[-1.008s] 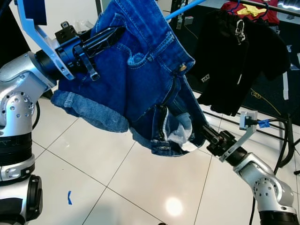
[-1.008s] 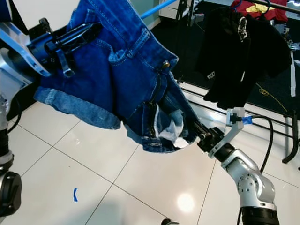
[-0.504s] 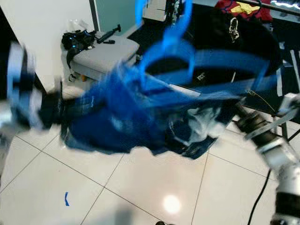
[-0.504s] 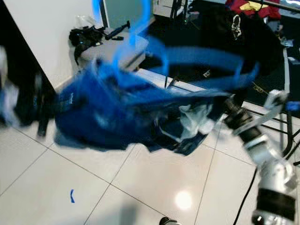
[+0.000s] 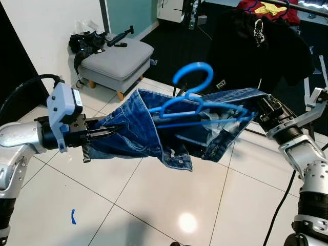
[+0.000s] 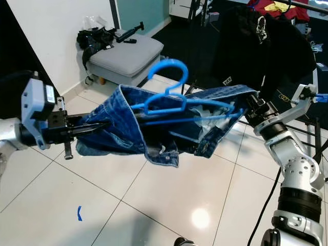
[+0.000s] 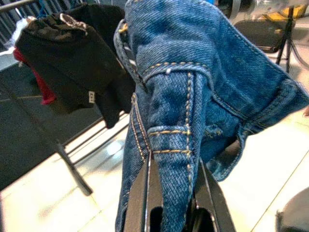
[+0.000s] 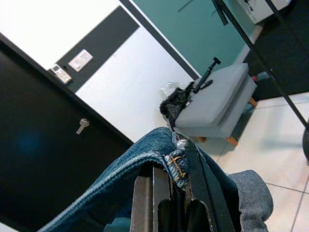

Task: Hang hanger

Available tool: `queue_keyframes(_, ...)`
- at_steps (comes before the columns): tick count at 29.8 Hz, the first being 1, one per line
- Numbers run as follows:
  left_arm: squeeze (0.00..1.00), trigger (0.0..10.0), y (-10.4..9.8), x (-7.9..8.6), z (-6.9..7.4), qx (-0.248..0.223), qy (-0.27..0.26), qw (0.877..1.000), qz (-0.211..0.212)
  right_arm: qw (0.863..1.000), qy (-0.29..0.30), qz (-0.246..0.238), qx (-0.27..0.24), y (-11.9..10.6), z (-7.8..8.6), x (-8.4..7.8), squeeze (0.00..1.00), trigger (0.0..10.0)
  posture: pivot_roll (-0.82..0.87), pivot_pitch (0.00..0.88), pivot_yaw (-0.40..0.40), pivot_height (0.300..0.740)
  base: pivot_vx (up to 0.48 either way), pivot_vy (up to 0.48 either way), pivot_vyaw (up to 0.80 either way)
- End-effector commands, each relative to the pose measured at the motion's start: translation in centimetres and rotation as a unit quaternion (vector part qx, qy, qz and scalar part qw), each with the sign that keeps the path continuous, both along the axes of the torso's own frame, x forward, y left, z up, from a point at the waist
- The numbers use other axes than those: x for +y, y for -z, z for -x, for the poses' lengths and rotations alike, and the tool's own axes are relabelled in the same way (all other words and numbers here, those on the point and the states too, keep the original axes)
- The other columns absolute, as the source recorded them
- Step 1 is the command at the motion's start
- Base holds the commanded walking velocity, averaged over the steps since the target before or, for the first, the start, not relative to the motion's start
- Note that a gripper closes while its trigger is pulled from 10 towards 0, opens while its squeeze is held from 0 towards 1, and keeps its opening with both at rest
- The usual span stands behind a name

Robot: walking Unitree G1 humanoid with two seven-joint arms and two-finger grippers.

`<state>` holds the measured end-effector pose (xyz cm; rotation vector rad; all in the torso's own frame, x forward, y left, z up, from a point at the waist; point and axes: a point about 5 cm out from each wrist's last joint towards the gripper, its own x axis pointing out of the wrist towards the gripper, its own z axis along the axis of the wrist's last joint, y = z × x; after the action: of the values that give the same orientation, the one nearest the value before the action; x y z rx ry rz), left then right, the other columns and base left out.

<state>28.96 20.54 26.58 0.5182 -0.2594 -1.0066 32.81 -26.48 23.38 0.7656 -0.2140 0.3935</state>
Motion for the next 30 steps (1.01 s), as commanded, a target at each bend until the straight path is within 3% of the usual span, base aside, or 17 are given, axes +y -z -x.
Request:
queue_keyframes(1, 0.00, 10.0, 0.3, 1.0, -0.4, -0.003, -0.042, 0.999, -0.015, 1.000, 0.022, -0.006, -0.008, -0.6, 0.2, -1.0, 0.00, 0.0, 0.07, 0.146, -0.045, 0.740, 0.000, 0.000, 0.00)
queue_keyframes(3, 0.00, 10.0, 0.4, 1.6, -0.9, -0.004, -0.069, 0.997, -0.022, 1.000, 0.022, -0.001, -0.008, -0.7, 0.2, -1.0, 0.00, 0.0, 0.07, 0.145, -0.045, 0.740, 0.000, 0.000, 0.00)
queue_keyframes(15, 0.00, 10.0, 0.3, 2.4, -1.0, -0.011, -0.094, 0.995, -0.032, 1.000, 0.025, 0.005, -0.004, -0.6, 0.2, -1.3, 0.00, 0.0, 0.07, 0.148, -0.043, 0.740, 0.000, 0.000, 0.00)
queue_keyframes(17, 0.00, 10.0, 0.1, 2.8, -1.3, -0.026, -0.119, 0.992, -0.043, 1.000, 0.027, 0.007, 0.000, -0.5, 0.2, -1.4, 0.00, 0.0, 0.07, 0.150, -0.042, 0.740, 0.000, 0.000, 0.00)
queue_keyframes(18, 0.00, 10.0, -0.3, 2.4, -1.9, -0.058, -0.154, 0.985, -0.055, 1.000, 0.026, 0.004, 0.004, -0.5, 0.0, -0.9, 0.00, 0.0, 0.07, 0.151, -0.040, 0.740, 0.000, 0.000, 0.00)
queue_keyframes(20, 0.00, 10.0, -0.3, 2.4, -1.9, -0.058, -0.154, 0.985, -0.055, 1.000, 0.026, 0.004, 0.004, -0.5, 0.0, -0.9, 0.00, 0.0, 0.07, 0.151, -0.040, 0.740, 0.000, 0.000, 0.00)
queue_keyframes(22, 0.00, 10.0, -0.1, -0.5, -2.6, -0.116, -0.174, 0.976, -0.067, 0.999, 0.027, -0.018, 0.006, -0.9, -0.8, 0.7, 0.00, 0.0, 0.07, 0.150, -0.037, 0.740, 0.000, 0.000, 0.00)
queue_keyframes(23, 0.00, 10.0, -0.1, -0.5, -2.6, -0.116, -0.174, 0.976, -0.067, 0.999, 0.027, -0.018, 0.006, -0.9, -0.8, 0.7, 0.00, 0.0, 0.07, 0.150, -0.037, 0.740, 0.000, 0.000, 0.00)
queue_keyframes(24, 0.00, 10.0, 0.4, -2.6, -2.6, -0.141, -0.174, 0.972, -0.075, 0.999, 0.024, -0.025, 0.006, -1.3, -1.4, 2.0, 0.00, 0.0, 0.07, 0.149, -0.037, 0.740, 0.000, 0.000, 0.00)
queue_keyframes(25, 0.00, 10.0, 0.4, -2.6, -2.6, -0.141, -0.174, 0.972, -0.075, 0.999, 0.024, -0.025, 0.006, -1.3, -1.4, 2.0, 0.00, 0.0, 0.07, 0.149, -0.037, 0.740, 0.000, 0.000, 0.00)
queue_keyframes(27, 0.00, 10.0, 1.3, -5.1, -2.6, -0.166, -0.175, 0.967, -0.079, 1.000, 0.015, -0.023, 0.004, -2.0, -2.1, 4.0, 0.00, 0.0, 0.07, 0.147, -0.036, 0.740, 0.000, 0.000, 0.00)
queue_keyframes(29, 0.00, 10.0, 1.3, -5.1, -2.6, -0.166, -0.175, 0.967, -0.079, 1.000, 0.015, -0.023, 0.004, -2.0, -2.1, 4.0, 0.00, 0.0, 0.07, 0.147, -0.036, 0.740, 0.000, 0.000, 0.00)
queue_keyframes(30, 0.00, 10.0, 1.6, -5.9, -2.6, -0.173, -0.180, 0.965, -0.077, 1.000, 0.011, -0.011, 0.002, -2.2, -2.3, 5.0, 0.00, 0.0, 0.07, 0.147, -0.036, 0.740, 0.000, 0.000, 0.00)
